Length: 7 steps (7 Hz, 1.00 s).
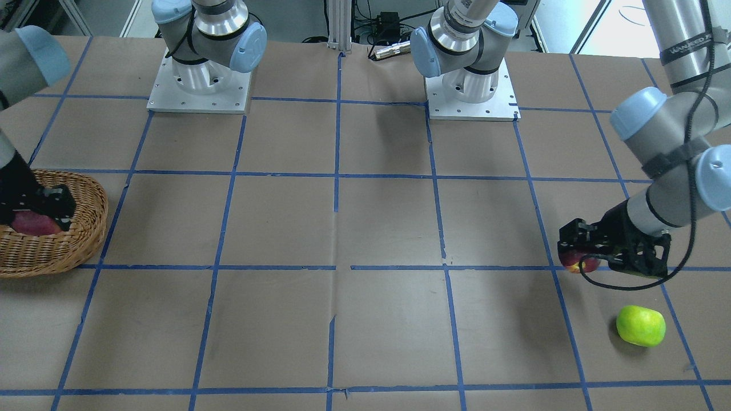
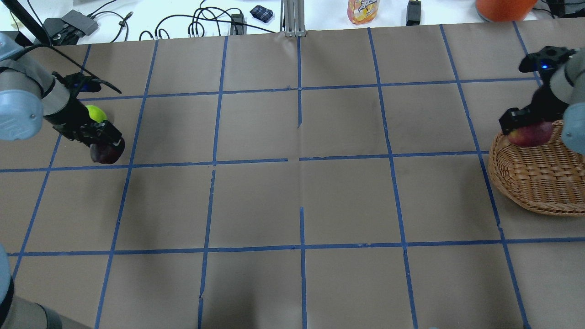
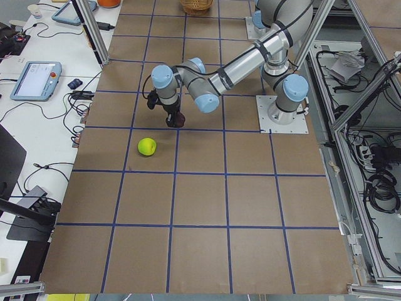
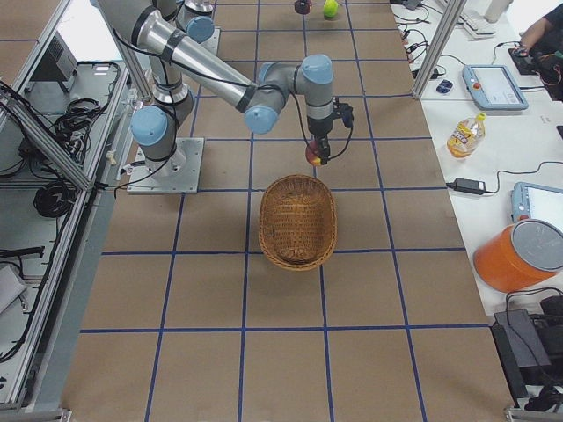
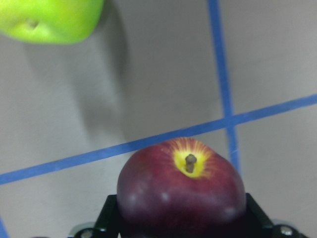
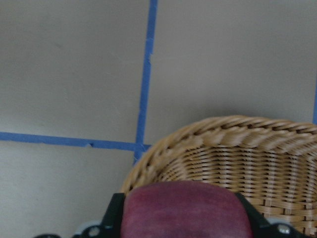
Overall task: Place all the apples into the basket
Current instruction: 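Place dark red apple at table center with left gripper while right returns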
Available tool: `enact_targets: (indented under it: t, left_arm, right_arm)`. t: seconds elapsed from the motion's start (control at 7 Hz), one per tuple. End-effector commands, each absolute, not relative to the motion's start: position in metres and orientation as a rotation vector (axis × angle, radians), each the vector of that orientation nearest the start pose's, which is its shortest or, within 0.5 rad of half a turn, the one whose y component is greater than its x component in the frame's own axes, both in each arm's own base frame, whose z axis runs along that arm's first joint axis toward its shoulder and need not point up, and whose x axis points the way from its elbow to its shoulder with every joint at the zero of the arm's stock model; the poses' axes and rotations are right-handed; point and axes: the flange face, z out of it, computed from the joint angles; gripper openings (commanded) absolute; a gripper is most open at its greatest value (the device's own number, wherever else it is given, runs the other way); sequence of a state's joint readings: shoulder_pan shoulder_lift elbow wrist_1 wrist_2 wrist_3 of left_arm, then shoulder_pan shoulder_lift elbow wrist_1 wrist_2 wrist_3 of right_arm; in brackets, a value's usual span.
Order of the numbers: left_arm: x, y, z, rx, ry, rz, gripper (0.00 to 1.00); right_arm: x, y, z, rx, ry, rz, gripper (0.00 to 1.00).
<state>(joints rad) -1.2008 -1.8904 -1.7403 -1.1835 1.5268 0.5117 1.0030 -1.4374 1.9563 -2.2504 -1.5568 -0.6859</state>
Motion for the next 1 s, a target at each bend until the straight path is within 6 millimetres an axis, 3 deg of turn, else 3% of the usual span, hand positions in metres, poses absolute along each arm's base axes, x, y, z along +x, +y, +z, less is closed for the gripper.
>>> enact_targets:
  t: [0.0,0.14,0.29,0.43,0.57,0.71,0.86]
  left_arm:
    - [-0.081,-0.582,0.276,-0.007,3.202,0.123,0.0]
    - [-0.161,-0.576,0.273,-0.158,3.19,0.092,0.0]
    - [-0.227,-0.572,0.262,-0.189,3.2,0.035,0.0]
    - [-0.253,-0.578,0.243,-0.313,3.285,0.016,0.0]
    - [-0.288,-0.576,0.223,-0.443,3.338,0.006,0.0]
    - [-0.326,-0.565,0.207,-0.409,3.351,-0.032,0.0]
    - [-0.331,-0.564,0.197,-0.421,3.343,-0.014,0.0]
  right_arm:
    - [-0.274,-0.467,0.283,-0.298,3.221,-0.261,0.42]
    - [-0.318,-0.455,0.259,-0.276,3.205,-0.322,0.52]
    - [-0.34,-0.453,0.237,-0.299,3.157,-0.409,0.74]
    - [-0.34,-0.453,0.23,-0.304,3.146,-0.413,1.0]
    - [-0.339,-0.452,0.237,-0.328,3.147,-0.411,1.0]
    - [-0.336,-0.453,0.243,-0.342,3.123,-0.378,1.0]
    - [-0.335,-0.454,0.263,-0.331,3.094,-0.343,1.0]
